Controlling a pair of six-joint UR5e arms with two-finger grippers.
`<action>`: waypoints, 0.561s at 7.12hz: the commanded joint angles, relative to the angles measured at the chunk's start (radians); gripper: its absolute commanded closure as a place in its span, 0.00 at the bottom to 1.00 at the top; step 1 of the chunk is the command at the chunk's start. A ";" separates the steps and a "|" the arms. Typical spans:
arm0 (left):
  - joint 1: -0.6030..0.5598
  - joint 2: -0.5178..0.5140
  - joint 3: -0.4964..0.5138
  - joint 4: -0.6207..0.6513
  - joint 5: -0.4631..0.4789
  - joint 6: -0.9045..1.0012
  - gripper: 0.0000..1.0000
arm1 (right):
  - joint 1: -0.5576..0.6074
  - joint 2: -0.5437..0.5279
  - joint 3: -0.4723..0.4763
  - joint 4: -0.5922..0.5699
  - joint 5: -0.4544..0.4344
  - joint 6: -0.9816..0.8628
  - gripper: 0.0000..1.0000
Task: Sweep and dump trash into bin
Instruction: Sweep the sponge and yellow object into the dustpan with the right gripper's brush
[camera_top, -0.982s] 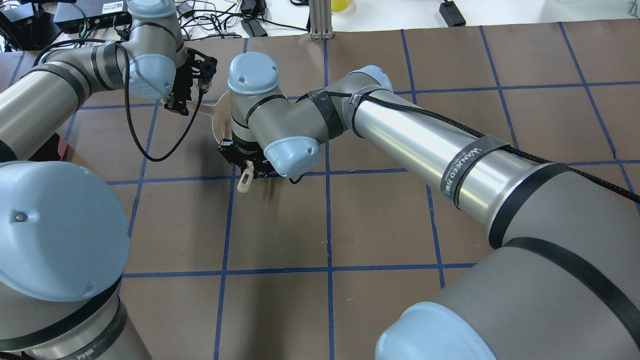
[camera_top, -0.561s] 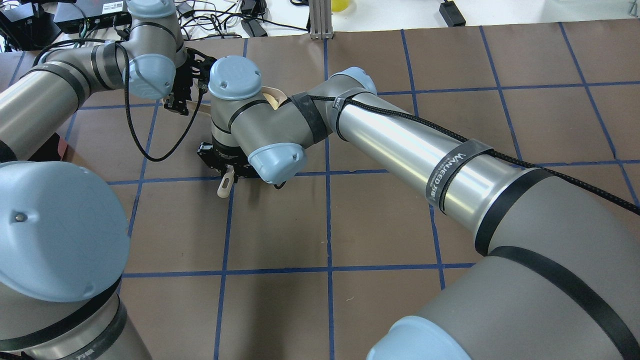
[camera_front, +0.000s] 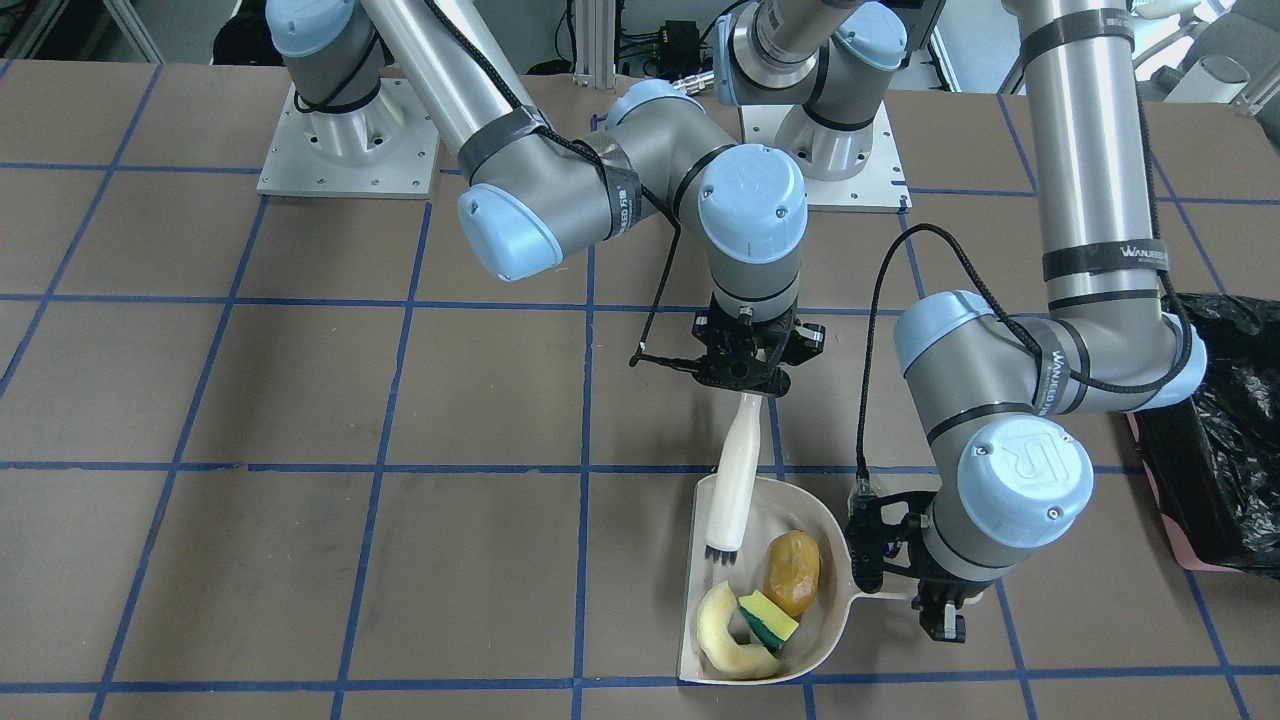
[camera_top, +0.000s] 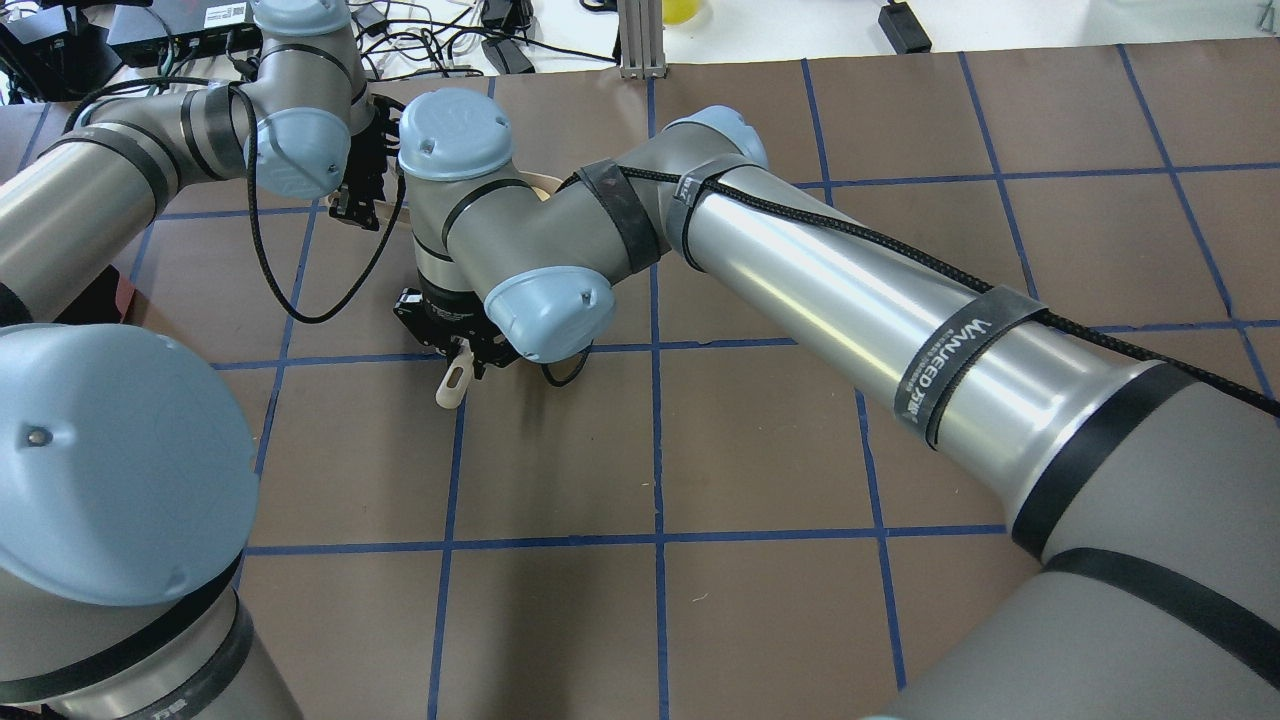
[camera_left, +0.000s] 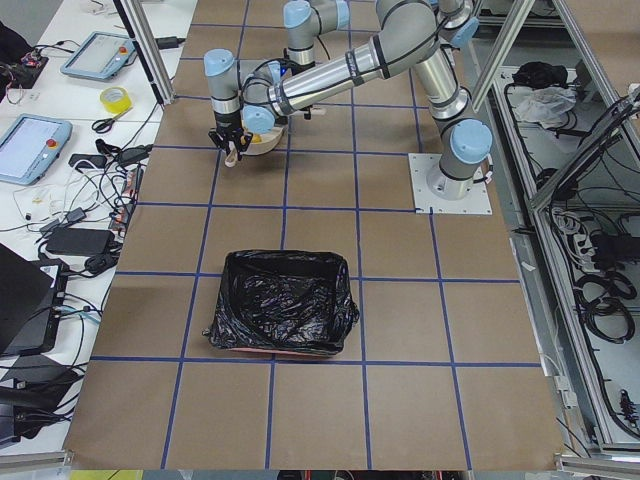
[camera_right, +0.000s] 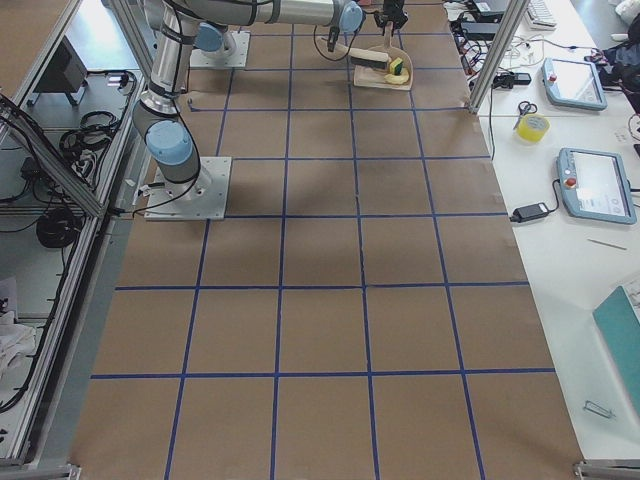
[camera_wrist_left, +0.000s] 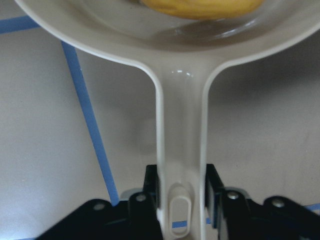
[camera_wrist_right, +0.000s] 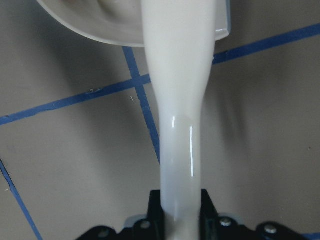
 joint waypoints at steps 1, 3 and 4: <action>0.036 0.007 -0.004 -0.007 -0.090 0.002 0.70 | -0.032 -0.085 0.008 0.174 -0.120 -0.050 1.00; 0.090 0.016 -0.013 -0.010 -0.173 0.005 0.70 | -0.147 -0.159 0.084 0.198 -0.131 -0.204 1.00; 0.127 0.022 -0.011 -0.021 -0.228 0.005 0.70 | -0.223 -0.217 0.158 0.192 -0.137 -0.299 1.00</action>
